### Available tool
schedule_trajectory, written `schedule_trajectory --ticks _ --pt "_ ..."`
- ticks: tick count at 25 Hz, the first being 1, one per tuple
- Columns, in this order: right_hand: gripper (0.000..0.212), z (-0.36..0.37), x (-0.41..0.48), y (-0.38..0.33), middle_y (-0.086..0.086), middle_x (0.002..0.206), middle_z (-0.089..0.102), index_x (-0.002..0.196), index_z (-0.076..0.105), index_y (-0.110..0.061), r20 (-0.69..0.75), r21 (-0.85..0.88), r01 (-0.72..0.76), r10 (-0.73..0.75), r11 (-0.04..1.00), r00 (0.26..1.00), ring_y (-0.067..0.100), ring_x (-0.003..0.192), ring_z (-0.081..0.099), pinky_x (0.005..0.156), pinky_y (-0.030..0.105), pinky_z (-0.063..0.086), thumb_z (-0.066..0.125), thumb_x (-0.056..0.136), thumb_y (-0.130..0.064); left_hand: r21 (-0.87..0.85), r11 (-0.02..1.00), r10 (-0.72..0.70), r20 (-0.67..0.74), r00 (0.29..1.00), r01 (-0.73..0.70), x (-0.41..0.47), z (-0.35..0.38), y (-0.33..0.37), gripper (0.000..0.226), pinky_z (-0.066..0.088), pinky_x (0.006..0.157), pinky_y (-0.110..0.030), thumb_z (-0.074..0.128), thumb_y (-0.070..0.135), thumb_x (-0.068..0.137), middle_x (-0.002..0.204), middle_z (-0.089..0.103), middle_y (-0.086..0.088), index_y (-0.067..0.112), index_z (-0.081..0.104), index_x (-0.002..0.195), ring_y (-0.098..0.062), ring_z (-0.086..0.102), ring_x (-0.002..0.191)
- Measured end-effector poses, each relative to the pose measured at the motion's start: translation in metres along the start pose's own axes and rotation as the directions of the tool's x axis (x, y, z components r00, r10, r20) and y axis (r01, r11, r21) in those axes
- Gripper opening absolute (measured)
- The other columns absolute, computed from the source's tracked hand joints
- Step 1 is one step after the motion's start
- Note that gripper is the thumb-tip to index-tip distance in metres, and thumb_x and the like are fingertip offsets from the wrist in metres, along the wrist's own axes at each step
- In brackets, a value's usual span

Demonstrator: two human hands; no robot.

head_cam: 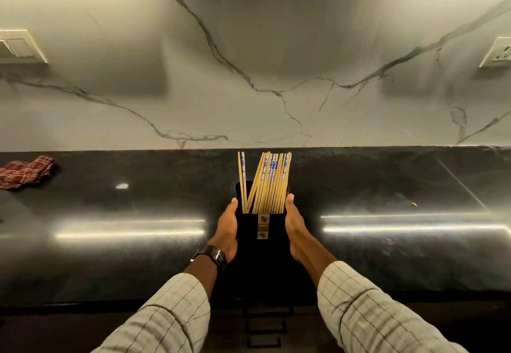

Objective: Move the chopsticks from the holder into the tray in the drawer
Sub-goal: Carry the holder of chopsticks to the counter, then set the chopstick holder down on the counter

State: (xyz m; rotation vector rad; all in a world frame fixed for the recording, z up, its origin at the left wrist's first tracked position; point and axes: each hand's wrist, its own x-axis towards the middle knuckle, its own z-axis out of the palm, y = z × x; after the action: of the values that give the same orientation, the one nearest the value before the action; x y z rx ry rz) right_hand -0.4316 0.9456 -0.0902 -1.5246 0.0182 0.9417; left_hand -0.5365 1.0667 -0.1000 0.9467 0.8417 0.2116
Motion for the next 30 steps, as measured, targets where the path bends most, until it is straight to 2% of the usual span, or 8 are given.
schedule_trajectory --ticks 7,11,14,16,19,21,24,30 --pt "0.071 0.000 0.007 0.007 0.011 0.153 0.054 0.153 0.050 -0.024 -0.047 0.059 0.041 -0.038 0.997 0.998 0.033 0.141 0.051 0.119 0.056 0.037 0.027 0.102 -0.069 0.031 0.999 -0.009 0.005 1.000 0.009 0.004 -0.003 -0.006 0.056 0.056 0.075 -0.037 0.028 0.061 0.104 0.094 0.083 0.001 0.026 0.071 0.107 -0.018 0.079 0.086" --pt "0.082 -0.012 -0.006 0.029 0.006 0.158 0.050 0.156 0.045 -0.025 -0.067 0.151 0.123 -0.114 0.981 0.991 0.029 0.147 0.044 0.122 0.056 0.032 0.036 0.094 -0.078 0.017 0.998 0.054 -0.011 0.998 -0.053 -0.012 -0.005 -0.031 0.073 0.042 0.113 -0.049 0.026 0.072 0.098 0.134 0.070 -0.004 0.022 0.063 0.136 -0.024 0.063 0.127" --pt "0.074 -0.015 -0.031 0.051 0.003 0.155 0.053 0.153 0.047 -0.020 -0.250 0.134 0.223 -0.185 0.966 0.950 0.024 0.144 0.048 0.120 0.048 0.038 0.045 0.097 -0.069 -0.011 0.992 0.124 -0.118 0.985 -0.126 -0.035 0.000 -0.060 0.074 0.030 0.123 -0.046 0.034 0.069 0.098 0.154 0.053 -0.004 0.019 0.050 0.150 -0.022 0.044 0.145" --pt "0.055 -0.019 -0.048 0.066 0.006 0.137 0.065 0.135 0.063 -0.016 -0.355 0.154 0.292 -0.223 0.944 0.908 0.022 0.129 0.061 0.111 0.044 0.049 0.054 0.099 -0.057 -0.042 0.985 0.156 -0.191 0.969 -0.167 -0.050 0.001 -0.074 0.064 0.037 0.117 -0.036 0.039 0.063 0.101 0.147 0.057 -0.002 0.019 0.053 0.145 -0.020 0.045 0.143" --pt "0.030 -0.026 -0.072 0.090 0.006 0.082 0.075 0.088 0.071 -0.010 -0.431 0.209 0.338 -0.224 0.918 0.874 0.015 0.074 0.074 0.068 0.031 0.064 0.061 0.101 -0.036 -0.058 0.977 0.184 -0.272 0.944 -0.207 -0.069 -0.003 -0.087 0.065 0.043 0.110 -0.035 0.045 0.058 0.101 0.142 0.059 -0.010 0.009 0.053 0.143 -0.023 0.053 0.134" --pt "0.035 -0.030 -0.084 0.118 0.005 0.057 0.065 0.071 0.065 -0.007 -0.457 0.225 0.285 -0.157 0.932 0.876 0.015 0.048 0.062 0.044 0.027 0.053 0.058 0.101 -0.023 -0.054 0.974 0.197 -0.289 0.937 -0.221 -0.081 -0.009 -0.096 0.069 0.049 0.108 -0.041 0.047 0.058 0.100 0.138 0.063 -0.016 0.003 0.055 0.141 -0.026 0.062 0.126" --pt "0.028 -0.037 -0.096 0.167 0.003 0.057 0.056 0.071 0.059 -0.012 -0.492 0.375 0.056 0.147 0.926 0.858 0.016 0.048 0.051 0.040 0.022 0.042 0.054 0.098 -0.019 -0.053 0.972 0.202 -0.293 0.935 -0.227 -0.097 -0.018 -0.108 0.065 0.057 0.100 -0.044 0.049 0.058 0.100 0.122 0.072 -0.018 0.002 0.063 0.131 -0.027 0.071 0.112" --pt "0.027 -0.030 -0.087 0.215 0.021 0.103 0.067 0.120 0.061 -0.003 -0.146 0.704 -0.312 0.560 0.638 0.816 0.033 0.093 0.067 0.086 0.043 0.057 0.051 0.105 -0.022 0.042 0.986 0.165 -0.129 0.978 -0.161 -0.116 -0.027 -0.117 0.071 0.052 0.105 -0.039 0.047 0.063 0.096 0.130 0.069 -0.014 0.007 0.061 0.136 -0.023 0.068 0.119"
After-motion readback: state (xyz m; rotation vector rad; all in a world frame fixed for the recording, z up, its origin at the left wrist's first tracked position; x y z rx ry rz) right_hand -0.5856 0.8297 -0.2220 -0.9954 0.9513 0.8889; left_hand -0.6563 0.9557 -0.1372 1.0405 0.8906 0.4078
